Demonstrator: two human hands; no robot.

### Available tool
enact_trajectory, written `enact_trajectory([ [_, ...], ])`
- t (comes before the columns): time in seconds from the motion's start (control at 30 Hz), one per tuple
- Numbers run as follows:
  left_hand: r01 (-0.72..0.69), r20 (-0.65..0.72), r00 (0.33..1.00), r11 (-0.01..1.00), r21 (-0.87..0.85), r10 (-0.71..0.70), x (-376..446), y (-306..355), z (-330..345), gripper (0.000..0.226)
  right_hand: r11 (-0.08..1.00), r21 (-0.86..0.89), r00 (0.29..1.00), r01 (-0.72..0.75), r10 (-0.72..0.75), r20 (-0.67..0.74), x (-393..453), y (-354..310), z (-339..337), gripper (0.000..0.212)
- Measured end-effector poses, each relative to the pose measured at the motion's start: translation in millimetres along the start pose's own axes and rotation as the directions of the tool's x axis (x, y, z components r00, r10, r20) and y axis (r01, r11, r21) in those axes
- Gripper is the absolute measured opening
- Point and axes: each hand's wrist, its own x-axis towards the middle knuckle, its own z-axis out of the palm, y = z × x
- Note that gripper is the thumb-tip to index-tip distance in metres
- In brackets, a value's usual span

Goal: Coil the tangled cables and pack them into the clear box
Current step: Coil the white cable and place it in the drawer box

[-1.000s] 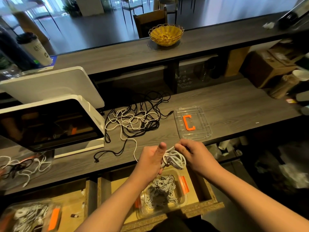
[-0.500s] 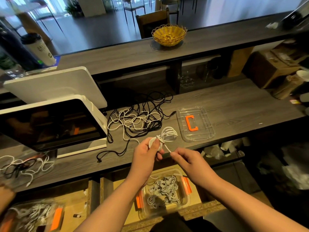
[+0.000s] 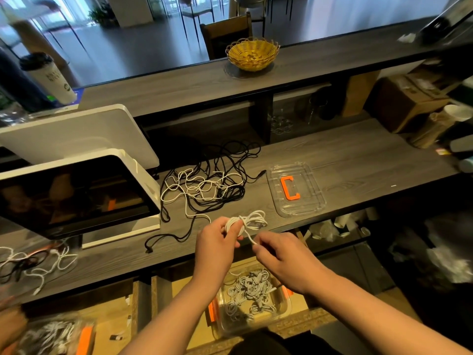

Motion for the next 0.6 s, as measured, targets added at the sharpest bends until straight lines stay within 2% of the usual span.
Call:
enact_trajectory([
  [0.13, -0.018, 0.107, 0.994, 0.991, 0.134, 0.003, 2, -5, -4, 0.008, 0.987, -0.159, 0.999, 0.038, -0.043, -0.028, 9, -1, -8, 0.012],
  [0.23, -0.014, 0.243, 0.970, 0.984, 0.177, -0.030, 6, -7, -11, 0.007, 0.970, -0.239, 0.998, 0.035, -0.046, -0.041, 20, 2, -17, 0.014],
  [0.3, -0.001, 0.334, 0.941, 0.989, 0.145, -0.048, 5, -5, -14, 0.007, 0.962, -0.268, 0.997, 0.047, -0.061, -0.044, 26, 6, -21, 0.015],
  [0.4, 0.017, 0.397, 0.917, 0.998, 0.061, -0.040, 2, -1, -14, 0.007, 0.964, -0.265, 0.998, -0.005, -0.011, -0.058, 30, 13, -32, 0.020],
  [0.53, 0.133, 0.498, 0.865, 0.987, -0.093, -0.070, 0, 1, -19, 0.009, 0.976, -0.220, 0.999, 0.005, -0.013, -0.033, 31, 19, -43, 0.028],
  [0.6, 0.194, 0.532, 0.843, 0.968, -0.161, -0.080, -1, 1, -21, 0.010, 0.988, -0.154, 1.000, 0.006, -0.006, 0.000, 32, 21, -42, 0.026],
])
